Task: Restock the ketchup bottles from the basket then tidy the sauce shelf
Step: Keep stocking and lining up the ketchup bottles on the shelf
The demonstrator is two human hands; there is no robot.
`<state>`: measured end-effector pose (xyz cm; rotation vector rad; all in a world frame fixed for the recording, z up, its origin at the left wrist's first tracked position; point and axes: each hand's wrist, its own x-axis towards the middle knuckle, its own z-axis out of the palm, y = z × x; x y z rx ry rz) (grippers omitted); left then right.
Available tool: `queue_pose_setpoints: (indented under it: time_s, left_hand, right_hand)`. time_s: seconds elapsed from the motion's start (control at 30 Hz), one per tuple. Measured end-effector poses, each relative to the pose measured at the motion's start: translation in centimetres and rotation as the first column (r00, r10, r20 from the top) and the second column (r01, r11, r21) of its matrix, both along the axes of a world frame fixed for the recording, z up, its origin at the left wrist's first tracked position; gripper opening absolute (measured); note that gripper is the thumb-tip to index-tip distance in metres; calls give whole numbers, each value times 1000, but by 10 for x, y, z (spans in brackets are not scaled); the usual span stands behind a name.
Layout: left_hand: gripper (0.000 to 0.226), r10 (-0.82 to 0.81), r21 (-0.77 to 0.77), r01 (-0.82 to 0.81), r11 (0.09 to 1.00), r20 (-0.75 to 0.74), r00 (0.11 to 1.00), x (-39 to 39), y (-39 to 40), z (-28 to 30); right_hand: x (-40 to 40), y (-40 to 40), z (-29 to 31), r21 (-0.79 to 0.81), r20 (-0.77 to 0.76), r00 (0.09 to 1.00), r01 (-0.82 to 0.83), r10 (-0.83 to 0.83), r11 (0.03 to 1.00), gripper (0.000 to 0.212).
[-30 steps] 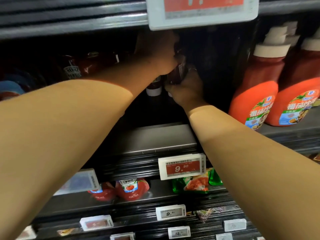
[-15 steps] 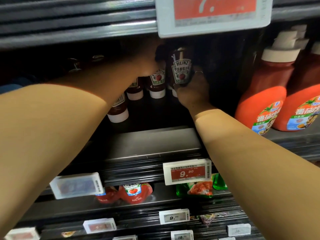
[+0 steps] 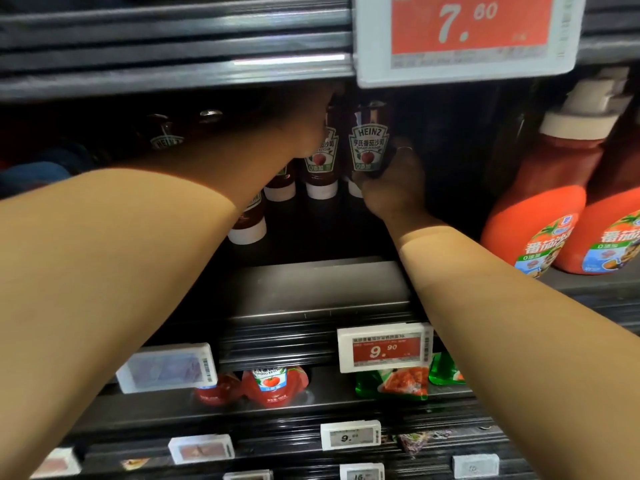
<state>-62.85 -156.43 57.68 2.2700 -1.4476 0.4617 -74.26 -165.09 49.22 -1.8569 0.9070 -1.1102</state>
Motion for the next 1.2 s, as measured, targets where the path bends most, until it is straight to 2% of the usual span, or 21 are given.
queue_pose_setpoints:
  time_s: [0.07, 0.13, 0.17, 0.23, 0.3, 0.37, 0.43, 0.5, 0.57, 0.63, 0.67, 0.73, 0.8, 0.87, 0.97, 1.0, 1.07, 1.13, 1.2]
  left_hand:
    - [55, -4, 4, 4, 1000, -20, 1000, -7, 3, -1]
    - [48, -28, -60, 28, 998, -2, 1000, -24, 11, -1]
    - [42, -58, -102, 62, 993, 42, 997, -34, 17, -2]
    - [45, -91, -139, 119, 983, 192, 977, -50, 32, -6]
    - [51, -55, -105, 89, 990, 297, 953, -60, 52, -15]
    - [49, -4, -89, 31, 996, 289, 957, -62, 77, -25]
    - [39, 46, -127, -8, 992, 296, 954, -57, 107, -31]
    - [29, 122, -225, -55, 973, 300, 946, -45, 136, -32]
    - [29, 216, -331, -129, 935, 240, 947, -30, 159, -31]
    - [40, 239, -366, -175, 914, 138, 961, -19, 169, -30]
    - [48, 219, -364, -178, 914, 75, 973, -15, 171, -30]
    - [62, 134, -397, -137, 908, -34, 990, -6, 172, -29]
    - [62, 12, -417, -86, 905, -176, 984, 2, 171, -31]
    - [58, -133, -377, -36, 925, -412, 902, 10, 170, -37]
    - [42, -313, -446, -45, 894, -691, 652, 18, 176, -49]
    - [39, -365, -485, -50, 873, -718, 592, 22, 178, -52]
    - [46, -435, -528, -17, 849, -716, 546, 28, 182, -54]
    - [57, -466, -553, 7, 833, -696, 546, 34, 187, -57]
    - [58, -452, -570, -32, 821, -682, 575, 42, 189, -61]
  right_hand:
    - [0, 0, -1, 2, -3, 1000, -1, 1, 1000, 65]
    - [0, -1, -1, -3, 8, 1000, -5, 5, 1000, 64]
    - [0, -1, -1, -12, 15, 1000, -9, 9, 1000, 63]
    - [0, -1, -3, -34, 18, 1000, -16, 16, 999, 64]
    - [-1, -1, -4, -56, 7, 1000, -9, 9, 998, 66]
    - [-4, 0, -2, -84, -5, 1000, -4, 3, 996, 73]
    - [-10, 2, 1, -128, -48, 999, 18, -24, 992, 81]
    - [-16, 7, 3, -208, -58, 995, 67, -81, 976, 76]
    - [-16, 23, 9, -322, -65, 989, 108, -136, 941, 53]
    - [-8, 48, 21, -407, -124, 990, 12, -69, 913, 39]
    - [-3, 62, 28, -391, -174, 984, -104, 38, 914, 40]
    - [6, 90, 39, -256, -283, 915, -362, 289, 896, 57]
    - [16, 110, 41, -138, -368, 830, -495, 420, 858, 69]
    - [27, 123, 36, -126, -369, 816, -518, 444, 846, 76]
    - [39, 134, 29, -182, -374, 843, -476, 388, 860, 79]
    - [43, 136, 27, -197, -367, 851, -466, 376, 862, 75]
    - [51, 139, 25, -234, -350, 854, -478, 385, 846, 69]
    - [62, 142, 27, -272, -363, 834, -522, 416, 808, 66]
    - [75, 145, 29, -271, -372, 816, -552, 444, 789, 72]
